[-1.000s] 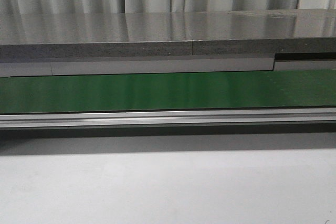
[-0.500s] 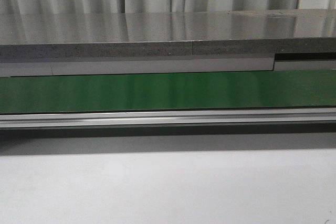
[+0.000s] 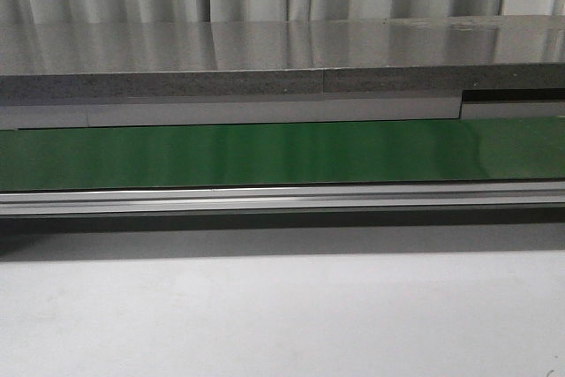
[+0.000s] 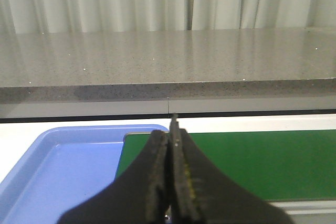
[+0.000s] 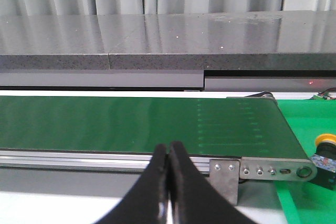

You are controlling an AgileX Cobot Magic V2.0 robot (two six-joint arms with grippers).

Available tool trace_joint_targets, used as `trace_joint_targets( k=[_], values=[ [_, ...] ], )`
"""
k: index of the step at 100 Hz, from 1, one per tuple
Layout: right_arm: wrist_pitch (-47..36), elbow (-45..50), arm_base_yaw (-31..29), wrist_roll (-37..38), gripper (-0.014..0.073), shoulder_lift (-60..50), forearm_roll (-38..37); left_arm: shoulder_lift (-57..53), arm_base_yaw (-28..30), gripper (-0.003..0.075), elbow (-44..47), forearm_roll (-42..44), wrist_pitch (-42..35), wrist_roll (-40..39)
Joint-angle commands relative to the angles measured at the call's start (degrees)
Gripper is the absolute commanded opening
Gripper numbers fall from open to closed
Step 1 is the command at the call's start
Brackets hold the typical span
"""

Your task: Move button from left to right

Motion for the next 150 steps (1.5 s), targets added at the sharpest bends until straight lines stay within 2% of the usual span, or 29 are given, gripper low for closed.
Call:
trace_joint_targets(
  k=[1,23,54,150],
  values=[
    [-4.07,-1.04,0.02,0.09,-0.0067,-1.08,-0.69,-2.47,-0.39,-0.0021,1.36,0.66,-5.20,-0.97],
    [-4.07,-1.04,0.02,0.09,-0.0067,-1.08,-0.69,-12.25,-0.39,-0.0020,8.30,0.54,-5.49,-0.97],
    [-4.06,-1.04,0.02,0.09,-0.0067,-1.08,-0.69,-11.93,-0.89,-0.0020,12.04,2.00,-7.51,-5.08],
    [-4.05,-1.04,0.02,0.09,-0.0067,-1.08,-0.69,-11.93,-0.89,-0.0020,12.64,-1.04,-9.01,-5.02]
  ],
)
